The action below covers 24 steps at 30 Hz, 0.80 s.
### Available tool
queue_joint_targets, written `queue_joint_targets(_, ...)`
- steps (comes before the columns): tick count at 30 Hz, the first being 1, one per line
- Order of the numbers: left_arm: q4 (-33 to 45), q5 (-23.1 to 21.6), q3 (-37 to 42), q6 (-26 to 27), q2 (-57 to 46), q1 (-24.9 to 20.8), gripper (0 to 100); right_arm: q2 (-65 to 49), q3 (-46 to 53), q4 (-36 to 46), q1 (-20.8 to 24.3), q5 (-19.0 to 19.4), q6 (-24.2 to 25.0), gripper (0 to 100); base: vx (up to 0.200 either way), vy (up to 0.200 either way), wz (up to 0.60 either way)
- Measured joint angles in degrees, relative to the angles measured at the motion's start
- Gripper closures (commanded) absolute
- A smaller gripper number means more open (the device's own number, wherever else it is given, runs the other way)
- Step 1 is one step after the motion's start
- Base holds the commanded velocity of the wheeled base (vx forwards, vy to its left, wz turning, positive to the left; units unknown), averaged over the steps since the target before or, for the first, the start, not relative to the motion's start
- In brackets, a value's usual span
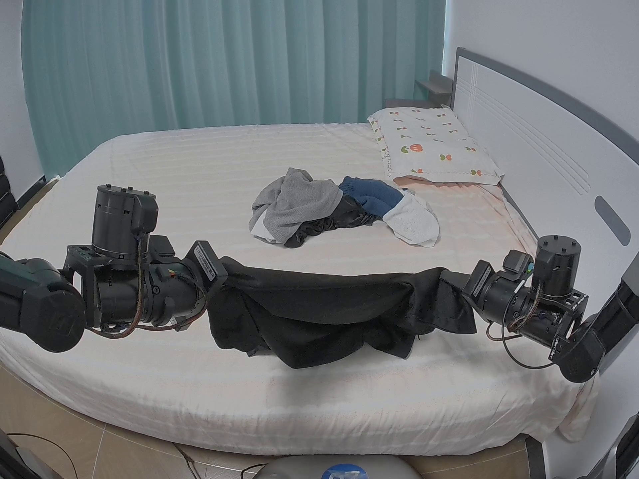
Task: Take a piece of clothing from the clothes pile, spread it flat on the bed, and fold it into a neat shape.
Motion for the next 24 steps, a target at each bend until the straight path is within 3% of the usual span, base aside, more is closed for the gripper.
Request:
queue_joint_targets(4,0.0,0.0,-0.3,-1.3,0.3,0.0,100,0.8,0.1,-0.1,-0.1,0.0,0.0,100,0.0,0.0,0.0)
queue_joint_targets(17,-0.2,-2.2,-0.6,-2.5,0.9,0.6,100,1.3,0.7,-0.1,0.3,-0.3,0.0,100,0.0,0.2,0.0)
queue_joint_targets(24,-0.2,-2.4,-0.5,-2.5,1.3,0.6,100,0.5,1.3,-0.7,0.3,-3.0,0.2,100,0.0,0.2,0.0)
